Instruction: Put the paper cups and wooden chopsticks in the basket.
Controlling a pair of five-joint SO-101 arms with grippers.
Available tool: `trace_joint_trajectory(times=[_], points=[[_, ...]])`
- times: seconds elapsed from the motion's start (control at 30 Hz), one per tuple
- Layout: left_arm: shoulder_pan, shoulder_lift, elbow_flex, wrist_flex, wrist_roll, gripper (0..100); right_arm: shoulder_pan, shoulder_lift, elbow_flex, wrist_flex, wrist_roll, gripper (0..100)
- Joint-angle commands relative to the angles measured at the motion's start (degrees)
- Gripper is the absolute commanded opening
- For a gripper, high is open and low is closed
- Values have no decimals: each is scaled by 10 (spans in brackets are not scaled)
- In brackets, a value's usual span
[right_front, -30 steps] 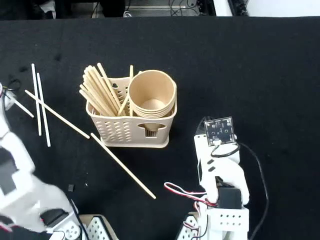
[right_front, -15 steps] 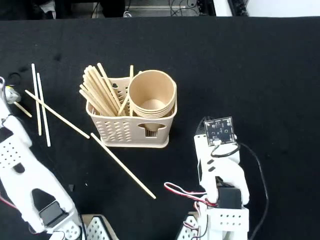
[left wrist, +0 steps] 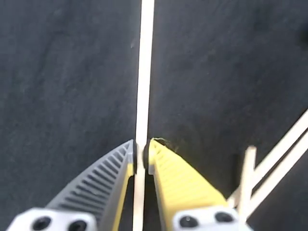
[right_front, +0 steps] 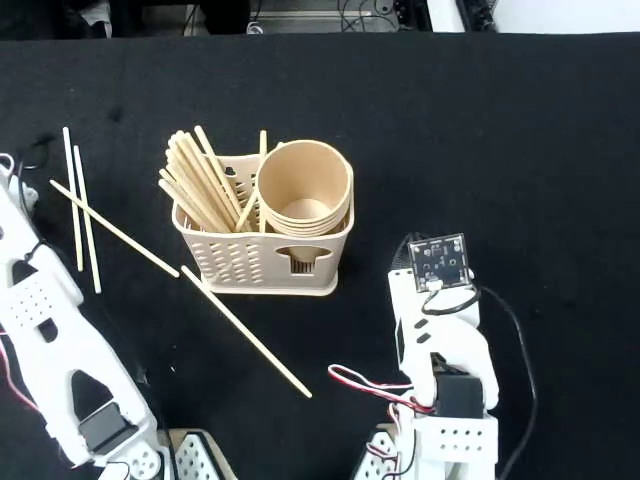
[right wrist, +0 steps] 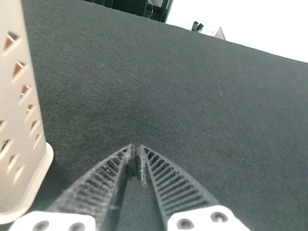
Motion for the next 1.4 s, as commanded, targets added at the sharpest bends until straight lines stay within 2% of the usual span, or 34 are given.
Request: trace_joint_trajectory(times=[0.0,0.13,0.3,0.43,0.63,0.97,1.2,1.37], points=[[7,-68,-10,46,8,29,-7,-38,-2,1,4,15],[6,-168,62,46,8,28,-7,-38,-2,1,4,15],[27,-378,296,46,8,29,-7,-38,-2,1,4,15],[73,-558,469,41,10,29,-7,-38,-2,1,4,15],[163,-774,601,11,11,29,-6,-39,-2,1,4,12],[279,-1112,909,-229,44,29,-6,-39,-2,1,4,12],[394,-1395,1210,-481,40,29,-6,-39,-2,1,4,12],[481,-1530,1393,-644,40,29,-5,-39,-2,1,4,12]])
